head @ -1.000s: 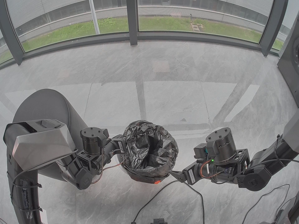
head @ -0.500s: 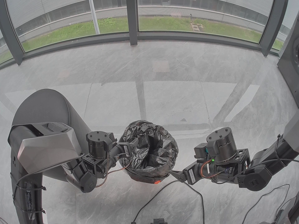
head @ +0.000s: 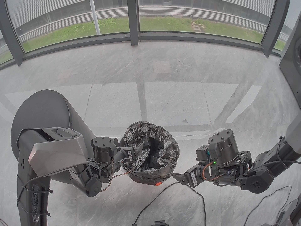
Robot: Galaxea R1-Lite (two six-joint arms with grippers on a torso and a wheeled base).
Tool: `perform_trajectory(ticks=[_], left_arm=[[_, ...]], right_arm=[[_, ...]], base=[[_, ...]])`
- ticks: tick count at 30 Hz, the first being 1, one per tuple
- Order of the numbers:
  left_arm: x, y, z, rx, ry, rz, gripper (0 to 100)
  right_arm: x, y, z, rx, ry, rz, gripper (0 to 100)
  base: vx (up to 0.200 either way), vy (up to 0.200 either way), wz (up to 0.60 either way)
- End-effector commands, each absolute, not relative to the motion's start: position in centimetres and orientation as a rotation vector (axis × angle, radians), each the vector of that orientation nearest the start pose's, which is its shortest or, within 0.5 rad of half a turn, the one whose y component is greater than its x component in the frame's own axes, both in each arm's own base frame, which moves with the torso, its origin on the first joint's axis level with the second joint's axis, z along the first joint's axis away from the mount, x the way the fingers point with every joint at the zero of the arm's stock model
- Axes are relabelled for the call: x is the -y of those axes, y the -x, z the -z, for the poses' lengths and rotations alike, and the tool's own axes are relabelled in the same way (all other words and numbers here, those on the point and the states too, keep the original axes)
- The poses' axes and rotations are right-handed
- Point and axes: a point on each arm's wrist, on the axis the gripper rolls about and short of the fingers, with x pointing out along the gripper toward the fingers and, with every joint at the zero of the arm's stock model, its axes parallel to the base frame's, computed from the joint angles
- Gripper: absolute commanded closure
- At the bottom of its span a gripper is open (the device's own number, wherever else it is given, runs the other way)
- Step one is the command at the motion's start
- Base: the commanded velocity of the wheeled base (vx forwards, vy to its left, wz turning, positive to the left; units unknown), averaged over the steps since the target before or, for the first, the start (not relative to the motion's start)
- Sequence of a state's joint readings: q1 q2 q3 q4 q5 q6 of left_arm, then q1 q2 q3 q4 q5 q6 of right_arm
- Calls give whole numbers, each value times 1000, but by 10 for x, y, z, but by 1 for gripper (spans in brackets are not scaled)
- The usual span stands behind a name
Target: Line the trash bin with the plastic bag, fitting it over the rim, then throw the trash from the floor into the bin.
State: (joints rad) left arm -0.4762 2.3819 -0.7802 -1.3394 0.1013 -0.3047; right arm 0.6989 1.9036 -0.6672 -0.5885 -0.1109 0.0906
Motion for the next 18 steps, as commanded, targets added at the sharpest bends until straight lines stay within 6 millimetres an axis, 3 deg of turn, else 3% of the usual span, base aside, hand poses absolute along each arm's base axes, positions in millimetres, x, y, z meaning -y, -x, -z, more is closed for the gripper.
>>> perform_trajectory(ticks=[1, 18], left_arm=[[175, -347, 5, -314, 223, 327, 0], [173, -359, 12, -302, 225, 314, 0]], right_arm=[[-196, -237, -81, -632, 175, -539, 0], [-195, -236, -79, -637, 178, -538, 0]], base=[[0, 0, 0], [0, 0, 0]])
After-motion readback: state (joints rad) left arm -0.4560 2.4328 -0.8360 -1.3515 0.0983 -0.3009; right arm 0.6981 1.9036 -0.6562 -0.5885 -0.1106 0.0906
